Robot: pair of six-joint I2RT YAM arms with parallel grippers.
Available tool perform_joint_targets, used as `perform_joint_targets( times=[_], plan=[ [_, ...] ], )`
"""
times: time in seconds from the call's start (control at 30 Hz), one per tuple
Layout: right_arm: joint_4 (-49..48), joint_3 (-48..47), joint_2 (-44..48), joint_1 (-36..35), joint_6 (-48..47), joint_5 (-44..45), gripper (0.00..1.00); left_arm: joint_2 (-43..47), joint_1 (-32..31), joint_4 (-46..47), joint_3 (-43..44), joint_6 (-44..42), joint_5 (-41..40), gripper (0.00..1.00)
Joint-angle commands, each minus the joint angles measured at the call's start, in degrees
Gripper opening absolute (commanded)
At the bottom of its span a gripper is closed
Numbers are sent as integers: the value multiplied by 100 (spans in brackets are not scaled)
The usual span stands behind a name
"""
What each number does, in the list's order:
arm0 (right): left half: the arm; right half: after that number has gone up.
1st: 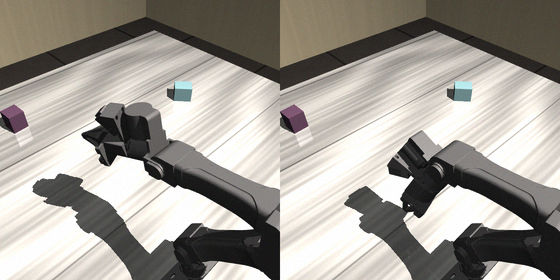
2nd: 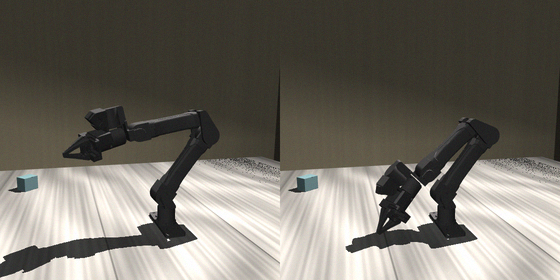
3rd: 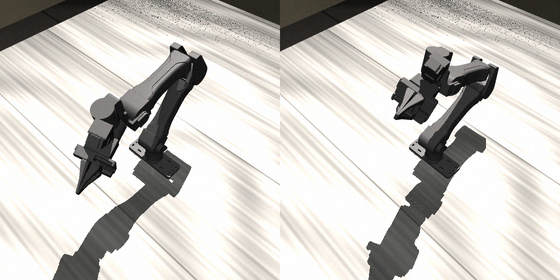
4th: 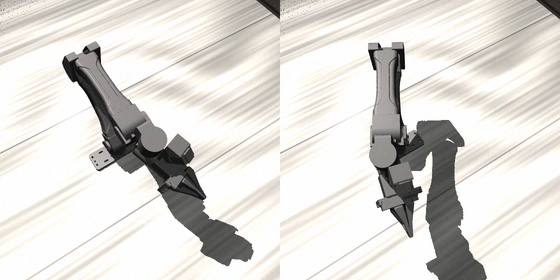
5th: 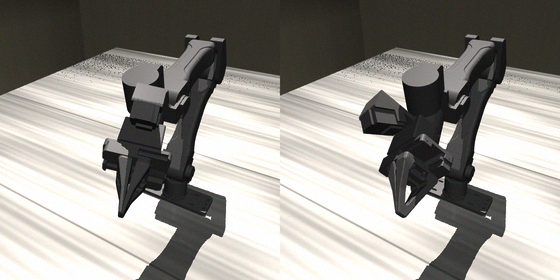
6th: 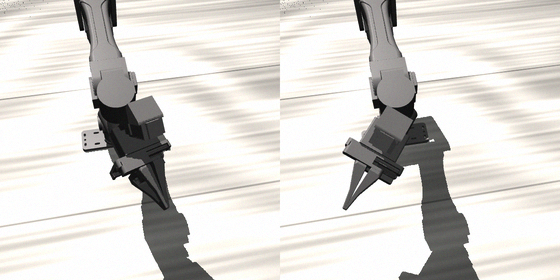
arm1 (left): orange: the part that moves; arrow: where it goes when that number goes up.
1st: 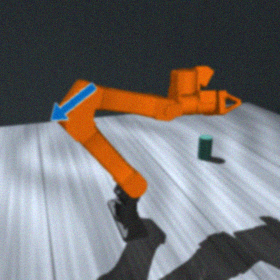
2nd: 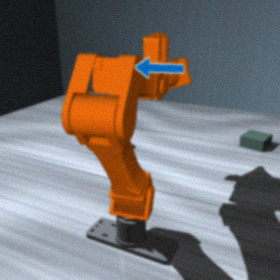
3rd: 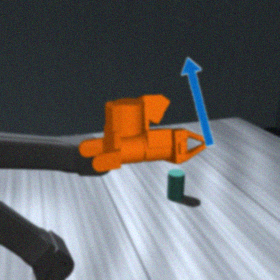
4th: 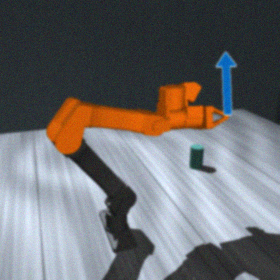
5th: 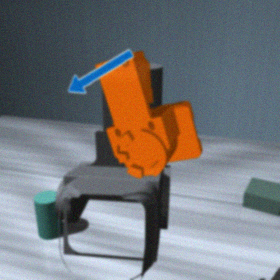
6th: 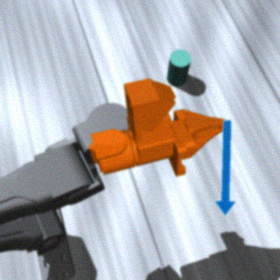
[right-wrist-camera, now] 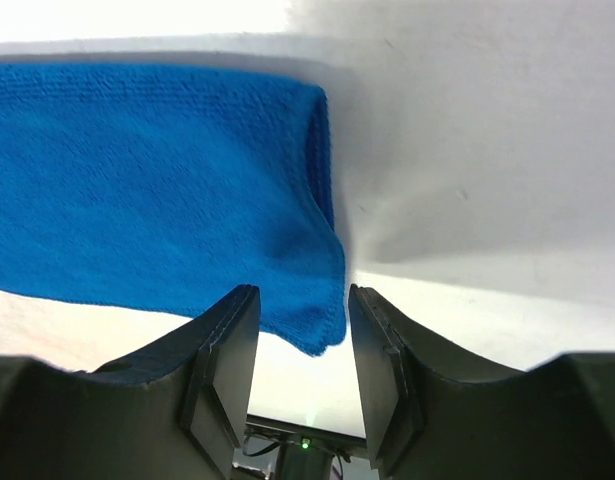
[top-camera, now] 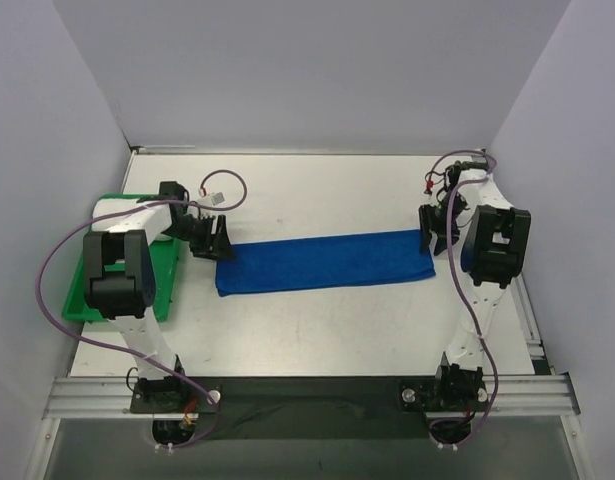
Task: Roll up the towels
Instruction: Fold the towel
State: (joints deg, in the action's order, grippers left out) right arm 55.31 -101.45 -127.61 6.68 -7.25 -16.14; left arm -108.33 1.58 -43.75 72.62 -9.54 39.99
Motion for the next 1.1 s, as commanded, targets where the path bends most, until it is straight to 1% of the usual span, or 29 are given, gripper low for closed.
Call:
perform_joint_targets(
  times=[0.0,0.4,0.77,0.93,1.07],
  plan=[
    [165,152,386,9,109,260,41,374,0,-28,51,-101,167,65],
    [94,99,-53,-298,171,498,44,383,17,-55,103,-101,150,66],
    [270,2,-484,-430,118,559,40,462,26,-160,314,-48,185,66],
    [279,29,-142,-422,92,305,40,471,26,-196,332,-65,185,66],
    [287,-33,358,-378,65,243,41,480,26,-205,332,-74,194,66]
  ],
)
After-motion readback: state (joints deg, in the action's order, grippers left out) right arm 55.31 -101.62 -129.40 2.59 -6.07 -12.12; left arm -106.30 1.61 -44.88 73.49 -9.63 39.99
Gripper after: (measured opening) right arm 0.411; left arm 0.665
